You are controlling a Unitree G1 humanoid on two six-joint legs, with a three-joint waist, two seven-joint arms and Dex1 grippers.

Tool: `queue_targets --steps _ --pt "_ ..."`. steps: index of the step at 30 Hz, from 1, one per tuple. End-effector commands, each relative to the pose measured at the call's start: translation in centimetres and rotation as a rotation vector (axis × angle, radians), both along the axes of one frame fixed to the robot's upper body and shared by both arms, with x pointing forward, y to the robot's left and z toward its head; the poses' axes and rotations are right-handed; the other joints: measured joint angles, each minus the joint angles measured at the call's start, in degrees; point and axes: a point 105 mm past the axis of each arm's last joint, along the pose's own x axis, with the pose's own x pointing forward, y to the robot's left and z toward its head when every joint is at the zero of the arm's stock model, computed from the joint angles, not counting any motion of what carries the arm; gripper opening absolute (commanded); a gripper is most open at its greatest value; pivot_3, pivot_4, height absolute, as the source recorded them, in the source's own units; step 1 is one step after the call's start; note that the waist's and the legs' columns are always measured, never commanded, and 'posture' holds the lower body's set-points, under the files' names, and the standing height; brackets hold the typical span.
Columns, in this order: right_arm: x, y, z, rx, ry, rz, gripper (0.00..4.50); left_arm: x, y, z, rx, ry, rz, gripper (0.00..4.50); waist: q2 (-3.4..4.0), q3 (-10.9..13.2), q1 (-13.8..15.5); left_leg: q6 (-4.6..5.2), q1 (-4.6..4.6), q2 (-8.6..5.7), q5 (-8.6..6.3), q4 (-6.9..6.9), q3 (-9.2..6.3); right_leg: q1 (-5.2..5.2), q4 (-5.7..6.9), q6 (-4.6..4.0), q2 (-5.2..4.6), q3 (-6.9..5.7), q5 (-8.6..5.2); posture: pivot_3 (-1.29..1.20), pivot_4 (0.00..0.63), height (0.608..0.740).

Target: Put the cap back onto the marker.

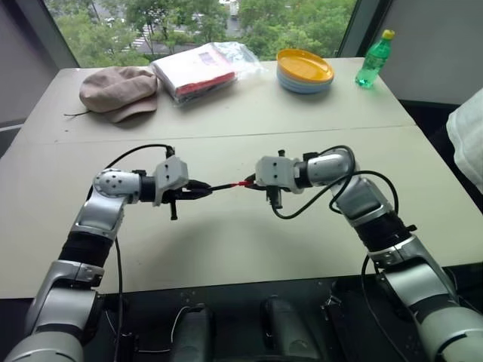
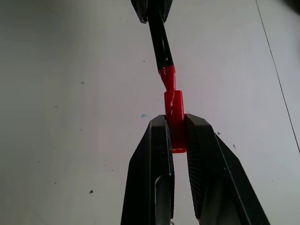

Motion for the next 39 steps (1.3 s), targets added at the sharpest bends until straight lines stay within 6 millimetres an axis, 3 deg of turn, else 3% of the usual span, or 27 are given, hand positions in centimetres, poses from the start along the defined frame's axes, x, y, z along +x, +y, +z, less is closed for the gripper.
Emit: queue_targets --steps 1,16,25,39 --pt "-1.2 1.9 1.4 0.027 -0.060 0.092 0.04 -0.3 -1.1 1.5 -0.030 -0.027 -0.058 0.00 0.00 0.0 0.0 0.00 0.00 0.00 0.00 0.00 0.00 0.00 0.00 0.00 0.00 0.00 0.00 0.00 0.150 0.740" --pt "-2.8 3.8 2.4 0.051 -0.099 0.180 0.04 -1.0 -1.4 1.5 -0.056 0.064 -0.108 0.00 0.00 0.0 0.0 0.00 0.00 0.00 0.00 0.00 0.00 0.00 0.00 0.00 0.00 0.00 0.00 0.00 0.150 0.740" --pt "-3.7 3.9 2.0 -0.011 -0.109 0.237 0.04 -0.6 -0.7 1.3 0.020 0.059 -0.109 0.00 0.00 0.0 0.0 0.00 -0.01 0.00 0.00 0.01 -0.01 0.00 0.00 0.00 0.01 -0.01 0.00 0.00 0.150 0.740" --pt "-2.8 4.4 2.0 -0.007 -0.137 0.162 0.04 -0.1 -0.9 1.1 0.016 0.040 -0.079 0.00 0.00 0.0 0.0 0.00 -0.01 0.00 0.00 0.01 -0.01 0.00 0.00 0.00 0.01 -0.01 0.00 0.00 0.150 0.740"
